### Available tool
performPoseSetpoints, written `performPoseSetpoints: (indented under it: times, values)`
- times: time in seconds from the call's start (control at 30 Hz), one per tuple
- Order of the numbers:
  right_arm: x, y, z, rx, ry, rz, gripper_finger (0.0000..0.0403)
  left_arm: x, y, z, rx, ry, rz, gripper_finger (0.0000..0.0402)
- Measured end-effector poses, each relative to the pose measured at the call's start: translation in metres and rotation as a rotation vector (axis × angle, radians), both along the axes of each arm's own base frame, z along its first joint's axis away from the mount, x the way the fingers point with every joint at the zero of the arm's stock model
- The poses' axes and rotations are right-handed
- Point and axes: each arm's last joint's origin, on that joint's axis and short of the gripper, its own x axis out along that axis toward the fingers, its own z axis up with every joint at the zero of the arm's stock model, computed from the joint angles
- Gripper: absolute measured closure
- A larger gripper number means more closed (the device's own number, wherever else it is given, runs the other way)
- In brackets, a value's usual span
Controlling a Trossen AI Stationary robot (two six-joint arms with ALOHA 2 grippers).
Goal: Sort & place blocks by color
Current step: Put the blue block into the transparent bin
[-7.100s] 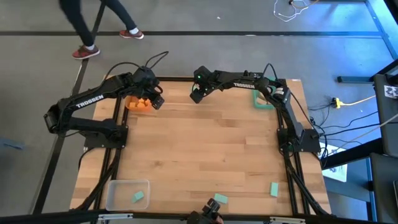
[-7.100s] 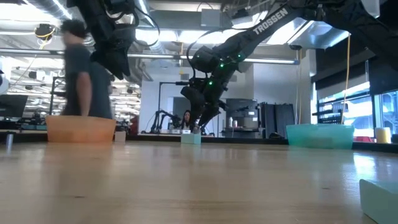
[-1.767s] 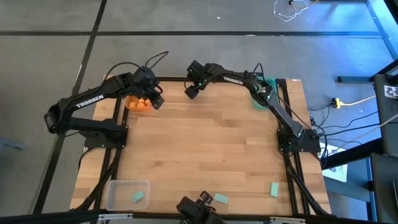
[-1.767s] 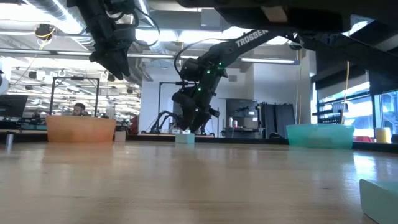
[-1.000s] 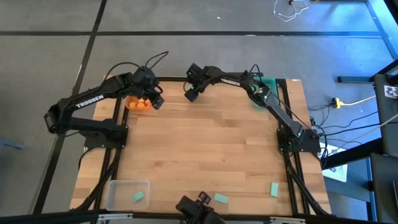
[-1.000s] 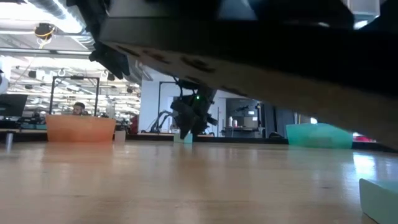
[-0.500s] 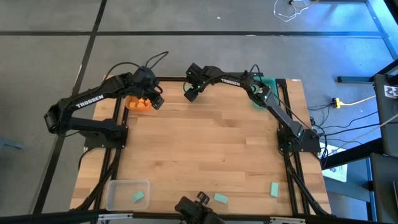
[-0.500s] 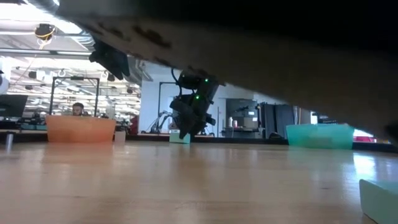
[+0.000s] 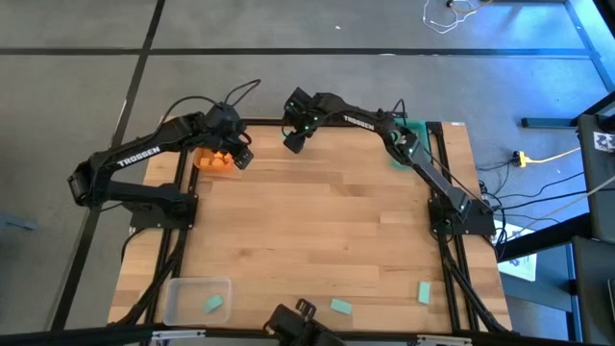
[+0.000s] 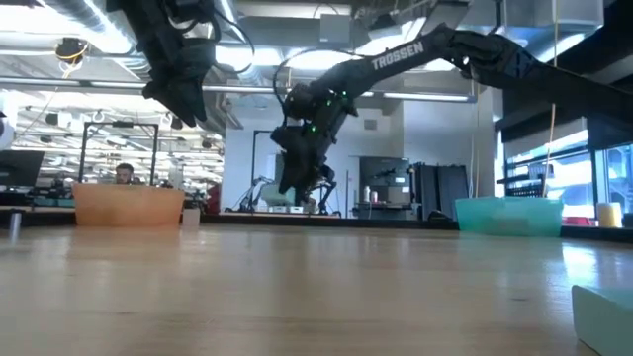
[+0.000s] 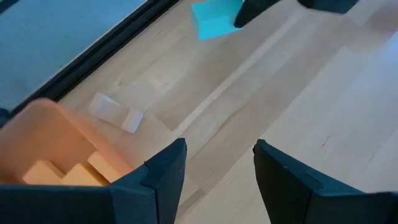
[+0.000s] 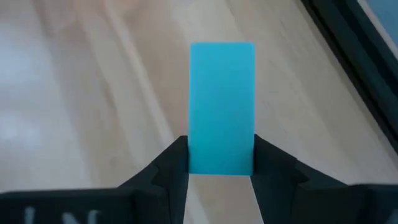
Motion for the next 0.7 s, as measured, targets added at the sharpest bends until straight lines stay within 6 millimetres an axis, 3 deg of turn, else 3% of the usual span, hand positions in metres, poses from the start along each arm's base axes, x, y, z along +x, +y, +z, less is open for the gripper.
performPoseSetpoints:
  times: [0.3,0.7]
  values:
    - [-0.002,0.025,0.022,0.069,-0.025,0.173,0.0266,0.001,-0.001,0.0,0.148,0.116,-0.301,0.0223]
    - [-0.004,0.062,0.065,0.195,-0.149,0.345,0.0266,0.005,-0.007,0.0,0.346,0.214,-0.744,0.0223]
